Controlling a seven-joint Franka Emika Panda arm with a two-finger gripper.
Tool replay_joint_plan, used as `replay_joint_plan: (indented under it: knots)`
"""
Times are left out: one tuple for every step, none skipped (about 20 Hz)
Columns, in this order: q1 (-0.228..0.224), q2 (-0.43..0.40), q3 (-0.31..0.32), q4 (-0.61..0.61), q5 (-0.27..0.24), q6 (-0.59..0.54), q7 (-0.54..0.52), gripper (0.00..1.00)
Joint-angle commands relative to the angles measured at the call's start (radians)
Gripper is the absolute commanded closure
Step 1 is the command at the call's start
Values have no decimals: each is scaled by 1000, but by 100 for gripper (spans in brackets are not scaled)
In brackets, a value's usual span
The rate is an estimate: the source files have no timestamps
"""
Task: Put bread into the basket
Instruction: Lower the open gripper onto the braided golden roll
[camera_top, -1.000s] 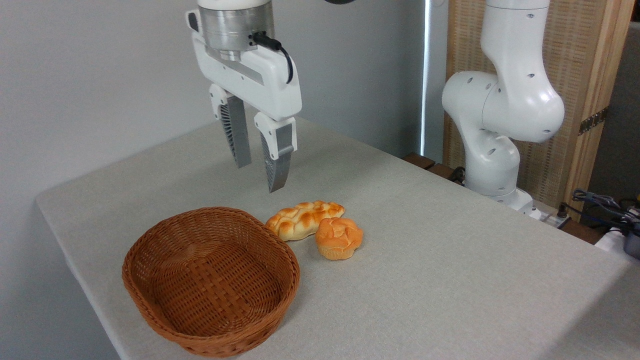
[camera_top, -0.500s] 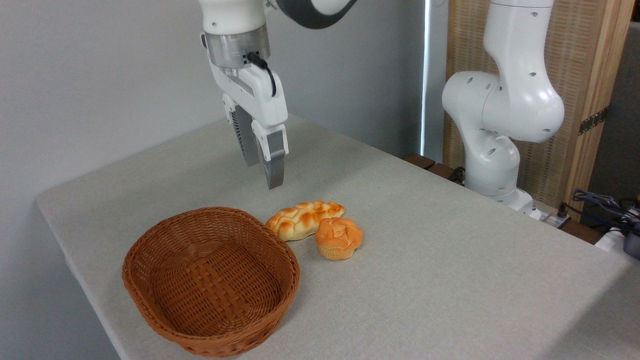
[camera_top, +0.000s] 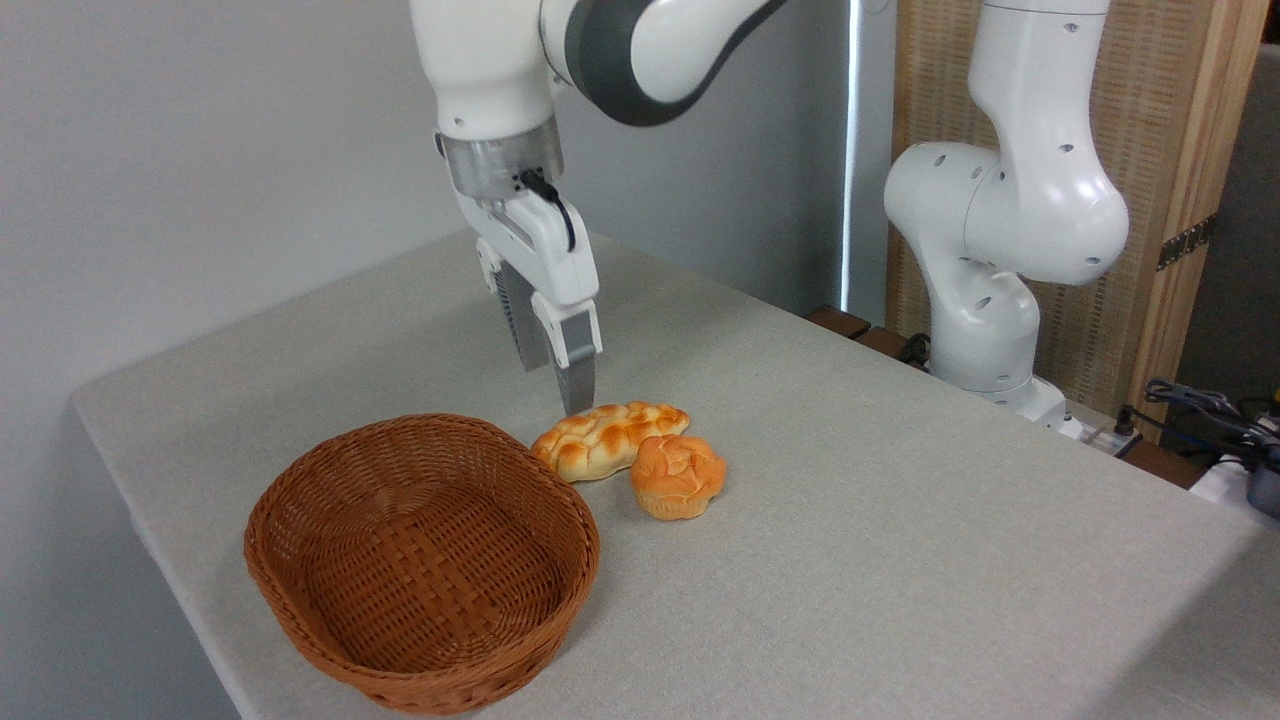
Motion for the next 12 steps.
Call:
replay_joint_plan:
  knots:
    - [2,-28,-1,-80,-12,53,45,0]
    - [1,-30,-1,-94,-12,58,60,0]
    - [-1,-30,-1,-97,-12,58,65,0]
    - [-2,-28,-1,-100,-12,60,68,0]
    - [-4,-28,-1,-103,-12,61,68,0]
    - [-9,-24,-1,-108,-12,64,68,0]
    - [-13,-18,-1,-108,-12,66,69,0]
    - [-16,-10,-1,-114,-12,72,72,0]
    - [-18,-8,-1,-117,-12,76,78,0]
    - [-19,-4,-1,-122,-12,80,97,0]
    - [-19,-2,-1,-129,-12,83,115,0]
    - [-19,-1,-1,-130,-12,83,123,0]
